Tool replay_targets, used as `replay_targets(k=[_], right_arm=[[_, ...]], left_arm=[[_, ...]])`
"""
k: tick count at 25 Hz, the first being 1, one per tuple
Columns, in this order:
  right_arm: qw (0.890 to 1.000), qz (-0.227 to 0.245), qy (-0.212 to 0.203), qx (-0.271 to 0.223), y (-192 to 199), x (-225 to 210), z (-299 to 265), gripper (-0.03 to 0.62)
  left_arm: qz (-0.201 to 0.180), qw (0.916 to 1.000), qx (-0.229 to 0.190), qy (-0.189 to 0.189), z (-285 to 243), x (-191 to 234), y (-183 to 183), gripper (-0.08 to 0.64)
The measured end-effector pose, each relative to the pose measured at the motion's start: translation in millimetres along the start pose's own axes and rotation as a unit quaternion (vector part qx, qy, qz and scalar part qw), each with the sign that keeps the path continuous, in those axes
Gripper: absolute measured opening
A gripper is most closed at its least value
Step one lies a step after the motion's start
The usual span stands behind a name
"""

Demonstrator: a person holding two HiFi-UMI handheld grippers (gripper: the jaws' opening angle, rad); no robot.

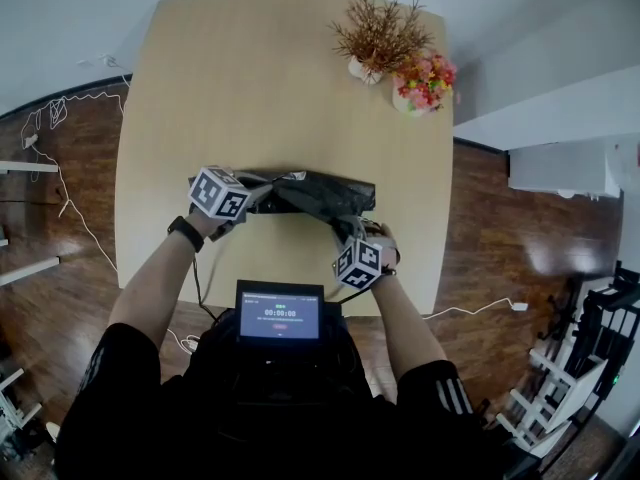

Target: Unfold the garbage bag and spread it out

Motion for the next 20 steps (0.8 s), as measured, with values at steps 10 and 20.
replay_targets(k=[10, 20], right_arm=[[0.998, -0.055, 0.020, -0.033, -1.6, -24.3, 19.5, 0.006], [0.991, -0.087, 0.067, -0.072, -17.0, -58.8, 44.7, 0.006]], left_arm=[[-0.073, 0.9957, 0.025, -0.051, 4.0, -3.0, 4.5, 0.000], [-0.211, 0.9689, 0.022, -0.128, 21.2, -29.4, 25.2, 0.114]])
Point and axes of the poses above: the fingertips, and each gripper's own axes: z backward along the fingers, x to its left, y out of its underside, the point moved 9 cm from there along z, backward along the fingers, and after that the axes turned 14 degrees about z, right-handed, at the moved point
